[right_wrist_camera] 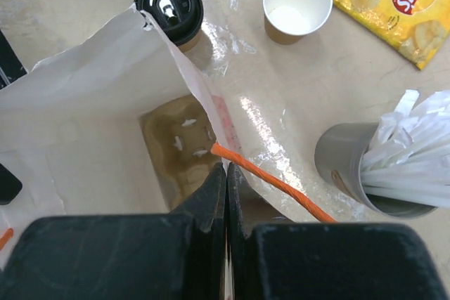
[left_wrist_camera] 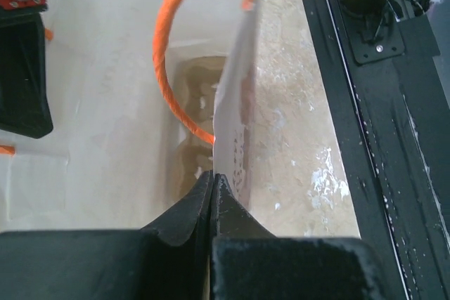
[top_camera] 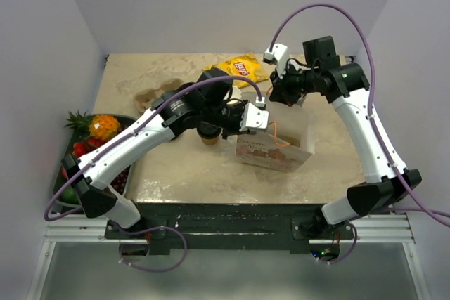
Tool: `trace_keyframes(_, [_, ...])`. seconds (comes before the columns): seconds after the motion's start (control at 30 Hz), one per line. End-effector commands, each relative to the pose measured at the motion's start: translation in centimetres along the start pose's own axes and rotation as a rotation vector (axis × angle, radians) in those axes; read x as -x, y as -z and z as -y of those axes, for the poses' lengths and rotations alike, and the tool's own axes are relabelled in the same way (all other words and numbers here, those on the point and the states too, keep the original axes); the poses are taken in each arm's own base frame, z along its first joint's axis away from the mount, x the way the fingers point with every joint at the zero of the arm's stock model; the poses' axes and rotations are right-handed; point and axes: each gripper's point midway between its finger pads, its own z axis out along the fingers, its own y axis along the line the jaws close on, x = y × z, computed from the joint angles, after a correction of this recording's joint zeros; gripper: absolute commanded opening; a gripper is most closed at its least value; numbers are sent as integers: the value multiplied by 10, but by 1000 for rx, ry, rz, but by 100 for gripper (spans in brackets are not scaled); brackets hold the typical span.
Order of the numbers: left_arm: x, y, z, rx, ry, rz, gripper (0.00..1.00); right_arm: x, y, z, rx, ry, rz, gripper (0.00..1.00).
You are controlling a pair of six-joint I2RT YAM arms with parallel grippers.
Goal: Pack the takeout coffee
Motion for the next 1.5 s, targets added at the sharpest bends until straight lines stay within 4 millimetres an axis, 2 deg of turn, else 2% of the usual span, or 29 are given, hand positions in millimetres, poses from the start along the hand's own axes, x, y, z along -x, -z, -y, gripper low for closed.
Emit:
trace_keyframes(0.0, [-8,2,11,-16,-22,-3,9,5,-1,-7,26,-7,40,0])
trace_keyframes(0.1, [-14,2,20,-36,1,1,35,-6,-4,-12,27,-13,22,0])
trace_keyframes(0.17, [-10,5,21,-28,16,13,42,-8,-4,-10,8,-9,17,0])
trace_keyframes(0.2, [-3,11,20,-11,14,29,71,-8,-1,-7,-21,-6,16,0])
trace_keyframes(0.23, [6,15,15,17,-2,61,95,-8,1,-5,-41,-17,15,0])
trace_keyframes(0.27, [13,21,14,37,-15,82,99,-7,2,0,-66,-20,19,0])
trace_keyframes(0.37, [36,45,6,122,-71,144,99,-6,9,0,-93,-13,20,0])
trace_keyframes(0.4, [51,57,1,156,-106,170,99,-6,11,-1,-99,-2,23,0])
trace_keyframes(0.47, [64,73,-13,224,-120,188,99,-9,14,-9,-115,46,10,0])
trace_keyframes(0.5, [77,88,-22,273,-113,218,99,-10,14,-11,-121,57,7,0])
trace_keyframes(0.53, [80,103,-42,368,-107,227,100,-13,13,-14,-124,65,1,0])
trace_keyframes(0.57, [81,113,-53,431,-96,229,100,-11,19,-18,-128,73,22,0])
trace_keyframes(0.6, [74,123,-61,502,-79,215,99,-11,20,-22,-124,75,28,0])
trace_keyframes(0.63, [63,142,-86,652,-59,185,99,-14,18,-29,-107,81,23,0])
trace_keyframes(0.67, [52,150,-95,714,-44,163,99,-13,21,-36,-99,92,35,0])
trace_keyframes(0.7, [31,153,-96,754,-22,121,99,-14,21,-42,-84,100,36,0])
trace_keyframes(0.73, [17,164,-108,843,-3,92,99,-20,16,-52,-55,111,23,0])
trace_keyframes(0.8, [-9,161,-104,863,28,49,100,-25,17,-64,-33,114,33,0])
trace_keyframes(0.87, [-21,158,-102,864,59,37,99,-42,8,-81,23,81,3,0])
trace_keyframes(0.9, [-29,154,-100,858,86,29,100,-47,10,-87,35,82,7,0])
trace_keyframes(0.93, [-32,153,-101,858,97,26,100,-62,3,-96,61,73,-26,0])
trace_keyframes(1.03, [-44,156,-105,881,128,10,99,-78,2,-111,95,75,-39,0])
trace_keyframes(1.2, [-59,162,-112,918,162,-22,100,-97,6,-135,187,32,-52,0])
trace_keyframes(1.27, [-64,161,-115,924,178,-31,100,-96,12,-141,207,37,-41,0])
trace_keyframes(1.3, [-65,161,-116,923,180,-34,100,-89,15,-139,194,41,-20,0])
trace_keyframes(1.37, [-66,157,-120,917,187,-38,100,-79,12,-120,101,58,-21,0])
trace_keyframes(1.47, [-67,152,-126,916,191,-35,100,-41,16,-82,-79,128,57,0])
